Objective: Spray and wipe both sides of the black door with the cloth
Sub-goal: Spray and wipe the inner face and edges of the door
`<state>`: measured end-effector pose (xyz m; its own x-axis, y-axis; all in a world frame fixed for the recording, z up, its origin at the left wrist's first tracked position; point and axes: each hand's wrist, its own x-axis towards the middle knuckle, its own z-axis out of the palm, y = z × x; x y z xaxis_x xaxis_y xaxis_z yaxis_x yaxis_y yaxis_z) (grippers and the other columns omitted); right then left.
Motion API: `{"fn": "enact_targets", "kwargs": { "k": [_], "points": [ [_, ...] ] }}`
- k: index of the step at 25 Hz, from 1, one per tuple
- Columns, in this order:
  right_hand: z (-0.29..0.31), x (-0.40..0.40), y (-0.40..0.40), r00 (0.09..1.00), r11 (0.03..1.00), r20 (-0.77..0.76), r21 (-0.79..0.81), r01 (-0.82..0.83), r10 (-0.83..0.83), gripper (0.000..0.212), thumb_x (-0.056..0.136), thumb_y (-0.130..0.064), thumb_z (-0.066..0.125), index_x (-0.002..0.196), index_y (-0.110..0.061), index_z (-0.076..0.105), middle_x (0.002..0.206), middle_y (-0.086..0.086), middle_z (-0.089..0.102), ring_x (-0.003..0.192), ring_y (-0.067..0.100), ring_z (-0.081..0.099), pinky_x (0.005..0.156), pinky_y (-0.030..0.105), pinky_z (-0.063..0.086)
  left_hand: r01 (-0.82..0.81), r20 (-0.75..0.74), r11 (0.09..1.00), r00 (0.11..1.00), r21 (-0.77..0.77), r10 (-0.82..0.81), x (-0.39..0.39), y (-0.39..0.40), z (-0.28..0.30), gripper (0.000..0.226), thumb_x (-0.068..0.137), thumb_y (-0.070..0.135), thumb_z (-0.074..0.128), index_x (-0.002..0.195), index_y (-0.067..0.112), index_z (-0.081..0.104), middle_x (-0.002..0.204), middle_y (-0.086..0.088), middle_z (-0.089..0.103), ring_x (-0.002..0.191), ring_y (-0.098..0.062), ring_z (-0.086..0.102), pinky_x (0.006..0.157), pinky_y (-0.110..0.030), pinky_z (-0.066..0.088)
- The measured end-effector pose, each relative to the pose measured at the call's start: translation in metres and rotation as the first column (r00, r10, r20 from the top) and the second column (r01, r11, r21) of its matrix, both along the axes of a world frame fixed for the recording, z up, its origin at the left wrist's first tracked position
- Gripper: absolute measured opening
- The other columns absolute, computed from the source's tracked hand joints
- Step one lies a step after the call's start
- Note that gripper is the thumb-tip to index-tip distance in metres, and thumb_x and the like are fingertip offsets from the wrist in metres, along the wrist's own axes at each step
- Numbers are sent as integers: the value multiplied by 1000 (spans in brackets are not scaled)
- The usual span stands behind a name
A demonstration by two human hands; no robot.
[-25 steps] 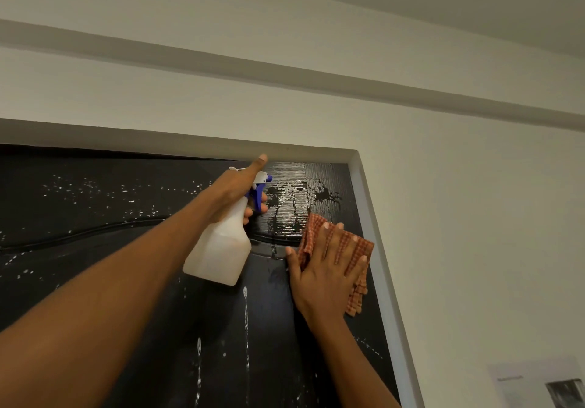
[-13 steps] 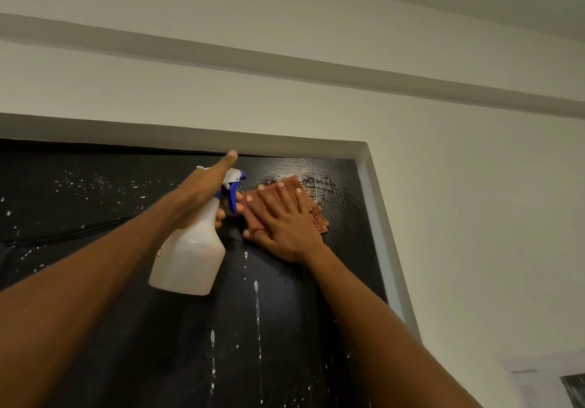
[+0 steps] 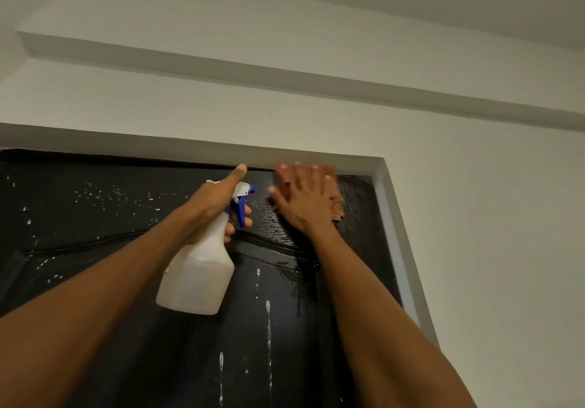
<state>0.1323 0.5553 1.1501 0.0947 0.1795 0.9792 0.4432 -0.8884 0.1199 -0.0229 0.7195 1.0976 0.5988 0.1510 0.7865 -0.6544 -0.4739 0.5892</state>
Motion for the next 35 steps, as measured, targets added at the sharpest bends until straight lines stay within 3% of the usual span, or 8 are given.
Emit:
{"fn": "enact_targets", "kwargs": {
  "k": [3, 9, 16, 22, 26, 29, 32, 35],
  "points": [
    [-30, 1, 1, 985, 880, 162, -458, 127, -58, 69, 99, -72, 19, 158, -46, -6, 171, -6, -7, 156, 30, -13, 123, 56, -14, -26, -18, 999, 1000, -25, 25, -1, -6, -8, 75, 89, 76, 36, 99, 7, 66, 80, -18, 74, 59, -24, 62, 46, -27, 50],
    [-20, 30, -99, 996, 963, -83, 269, 0, 24, 80, 96, -78, 13, 162, -37, -7, 171, -1, -12, 156, 33, -15, 123, 58, -13, 31, -51, 1000, 998, 3, -30, -2, -17, -16, 84, 87, 78, 35, 100, 2, 69, 83, -16, 76, 64, -24, 62, 46, -26, 50],
    [-151, 33, -79, 995, 957, -50, 282, -67, 84, 74, 96, -78, 4, 154, -44, -27, 169, 0, -20, 155, 31, -19, 123, 59, -12, 52, -86, 996, 995, -66, -58, 0, -14, -54, 82, 87, 78, 38, 94, 3, 70, 83, -17, 76, 64, -27, 62, 49, -28, 49],
    [-220, 29, -54, 974, 808, -141, 586, -62, 177, 94, 91, -84, 10, 157, -29, -28, 169, -2, -22, 154, 29, -26, 122, 58, -15, 27, -162, 994, 986, -108, -44, 4, -7, -82, 85, 86, 78, 36, 92, 1, 71, 84, -18, 76, 47, -18, 56, 51, -29, 49],
    [-154, 16, -11, 994, 989, -76, 135, -65, 76, 73, 101, -70, 14, 157, -39, -21, 166, -5, -28, 151, 29, -31, 120, 58, -21, -14, -111, 995, 994, -103, 2, -3, 7, -73, 82, 86, 78, 35, 94, 4, 70, 79, -13, 76, 49, -19, 58, 47, -27, 49],
    [-173, 24, -14, 1000, 994, 25, -105, 14, -11, 71, 101, -66, 11, 162, -35, -8, 169, -6, -16, 156, 26, -20, 124, 57, -5, -5, -120, 996, 993, -88, -6, -5, 13, -75, 82, 87, 77, 34, 96, 4, 70, 78, -13, 76, 48, -18, 58, 47, -27, 49],
    [-221, 31, -45, 1000, 963, -22, 270, 2, 4, 74, 98, -72, 5, 161, -36, -7, 169, -7, -12, 157, 24, -13, 126, 53, -8, 29, -150, 999, 988, -34, -34, -6, 13, -76, 84, 87, 77, 34, 95, 2, 70, 83, -16, 76, 50, -18, 58, 48, -27, 49],
    [-215, 8, -28, 964, 787, -146, 610, -91, 224, 77, 96, -76, 12, 150, -41, -28, 163, -9, -27, 148, 19, -29, 121, 54, -21, 71, -147, 997, 986, -11, -72, 1, 10, -73, 87, 86, 79, 35, 94, 0, 71, 83, -17, 76, 50, -19, 58, 48, -26, 49]
  ]
}}
